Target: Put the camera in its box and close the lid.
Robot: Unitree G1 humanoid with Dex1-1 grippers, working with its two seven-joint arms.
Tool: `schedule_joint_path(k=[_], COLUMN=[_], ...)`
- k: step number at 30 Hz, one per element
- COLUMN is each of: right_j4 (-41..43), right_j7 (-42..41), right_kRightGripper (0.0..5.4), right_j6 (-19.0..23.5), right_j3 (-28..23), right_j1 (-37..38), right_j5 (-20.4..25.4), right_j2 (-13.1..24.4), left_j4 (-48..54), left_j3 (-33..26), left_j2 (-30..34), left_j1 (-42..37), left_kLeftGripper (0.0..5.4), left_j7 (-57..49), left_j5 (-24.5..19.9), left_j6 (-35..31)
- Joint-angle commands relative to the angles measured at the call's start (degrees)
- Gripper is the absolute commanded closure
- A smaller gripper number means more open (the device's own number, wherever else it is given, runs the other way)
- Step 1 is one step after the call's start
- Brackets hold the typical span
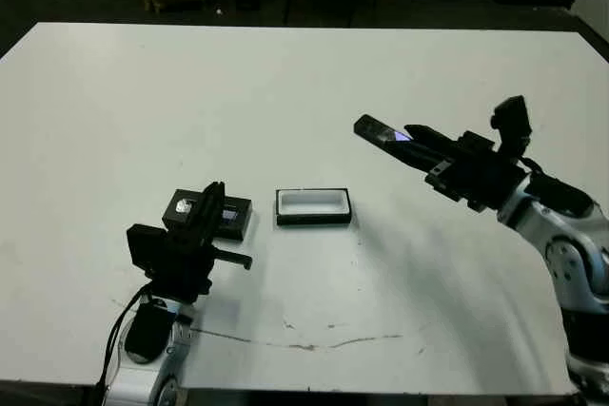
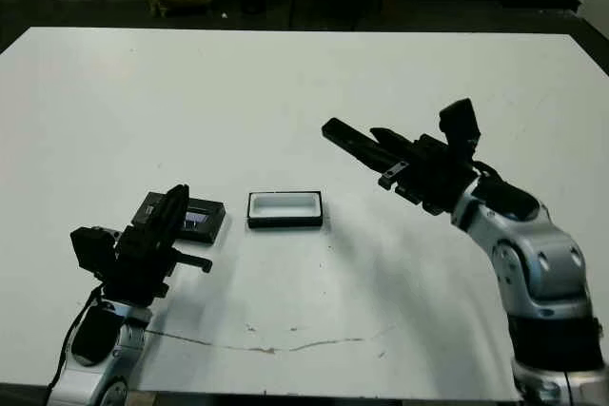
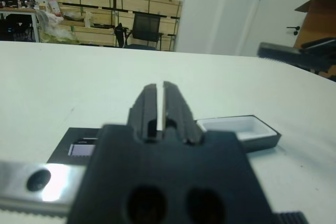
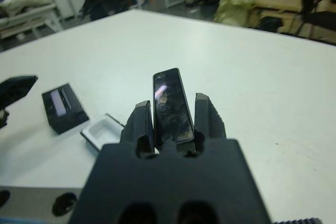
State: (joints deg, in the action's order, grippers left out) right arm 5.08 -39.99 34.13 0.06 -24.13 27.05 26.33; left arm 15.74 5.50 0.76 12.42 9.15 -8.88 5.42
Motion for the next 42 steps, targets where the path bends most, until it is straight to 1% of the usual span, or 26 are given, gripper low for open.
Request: schedule_joint_path(k=[1, 4, 6, 10, 12, 14, 17, 23, 25, 28, 30, 33, 37, 42], right_j4=[-5.2, -9.4, -12.5, -17.6, -19.4, -21.6, -24.7, -27.6, -28.1, -28.6, -29.0, -29.7, -31.2, -33.2], right_j7=[-4.7, -8.7, -12.2, -17.5, -20.1, -23.1, -27.5, -32.7, -33.8, -35.3, -35.7, -35.6, -36.2, -36.3], right_kRightGripper=[4.97, 4.97, 4.97, 4.97, 4.97, 4.97, 4.97, 4.97, 4.97, 4.97, 4.97, 4.97, 4.97, 4.97], right_j6=[-1.8, -4.0, -6.5, -12.9, -13.2, -12.9, -14.3, -15.7, -15.5, -14.0, -14.3, -14.1, -14.4, -15.4], right_j3=[2.3, 4.3, 5.8, 8.6, 9.3, 9.7, 10.0, 10.1, 10.5, 11.5, 12.0, 12.8, 13.8, 15.2], right_j1=[-3.6, -6.2, -8.1, -11.1, -12.6, -13.8, -15.3, -17.0, -17.6, -18.6, -19.1, -19.6, -20.3, -21.0], right_j5=[-2.2, -4.1, -5.6, -9.6, -9.9, -9.2, -8.7, -8.8, -9.0, -9.4, -9.9, -10.8, -11.7, -13.7], right_j2=[2.0, 2.3, 2.4, 2.6, 2.2, 1.5, 0.4, -1.3, -1.6, -2.0, -2.2, -2.7, -3.5, -4.5], left_j4=[-0.3, -0.6, -0.4, -1.4, -1.8, -1.5, -2.0, -1.6, -2.2, -3.4, -3.6, -2.4, -3.5, -2.1], left_j3=[-0.1, -0.1, 0.0, -0.2, -0.2, -0.1, -0.1, 0.1, 0.0, 0.0, -0.1, 0.1, -0.1, 0.2], left_j2=[0.2, 0.2, 0.3, 0.2, 0.0, 0.0, -0.1, -0.1, -0.2, -0.4, -0.5, -0.5, -0.5, -0.5], left_j1=[0.9, 0.9, 0.9, 0.6, 0.5, 0.6, 0.4, 0.4, 0.3, 0.0, -0.1, 0.2, -0.3, -0.2], left_kLeftGripper=[5.4, 5.4, 5.4, 5.4, 5.4, 5.4, 5.4, 5.4, 5.4, 5.4, 5.4, 5.4, 5.4, 5.4], left_j7=[0.0, -0.1, -0.2, 0.5, 0.0, -0.2, 0.2, 0.2, 0.3, 0.6, 0.7, 0.1, 0.5, -0.1], left_j5=[0.1, 0.2, 0.5, -0.3, 0.3, 0.2, -0.2, -0.5, -0.3, -0.3, -0.6, -0.1, 0.0, 0.2], left_j6=[-1.1, -0.7, -1.1, 0.2, 0.5, -0.3, 0.1, -0.4, 0.4, 1.9, 2.0, 0.2, 1.7, -0.2])
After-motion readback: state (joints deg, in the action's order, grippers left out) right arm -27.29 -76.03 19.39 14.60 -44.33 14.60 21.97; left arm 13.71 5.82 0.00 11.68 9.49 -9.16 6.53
